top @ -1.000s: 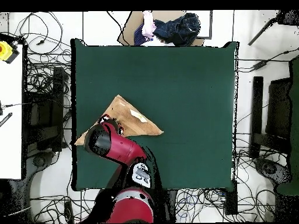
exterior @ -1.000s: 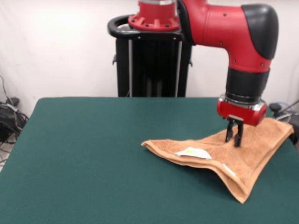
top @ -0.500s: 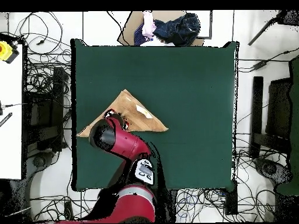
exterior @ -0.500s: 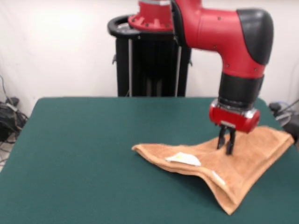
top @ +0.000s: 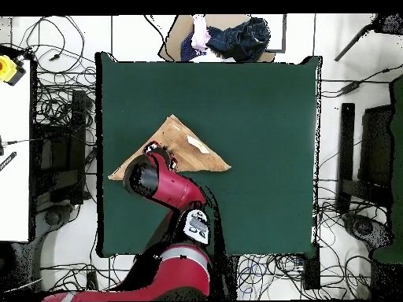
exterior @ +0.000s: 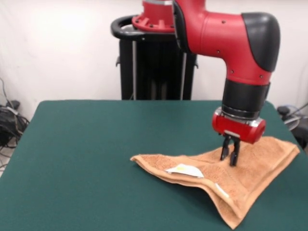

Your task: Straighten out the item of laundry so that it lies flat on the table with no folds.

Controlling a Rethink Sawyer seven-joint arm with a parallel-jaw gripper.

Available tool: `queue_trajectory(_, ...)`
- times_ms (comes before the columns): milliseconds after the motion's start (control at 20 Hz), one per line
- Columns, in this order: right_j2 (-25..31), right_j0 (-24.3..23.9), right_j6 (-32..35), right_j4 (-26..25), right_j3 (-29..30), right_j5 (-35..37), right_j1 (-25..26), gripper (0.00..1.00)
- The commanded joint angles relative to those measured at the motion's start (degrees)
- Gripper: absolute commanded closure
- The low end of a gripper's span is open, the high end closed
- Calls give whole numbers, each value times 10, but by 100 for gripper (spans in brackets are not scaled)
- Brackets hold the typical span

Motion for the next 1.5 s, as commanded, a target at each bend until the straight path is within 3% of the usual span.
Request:
queue_trajectory(50,3,-9,76,-12,-40,-12,18,100)
queue_trajectory(550,-8,5,80,-8,-58,-25,49,100)
queue_trajectory(600,-7,4,82,-12,-57,-33,49,0)
queue_trajectory(1050,22,-13,102,-9,-44,-36,43,0)
queue_trajectory(1500,11,-6,102,0,-47,-21,26,0)
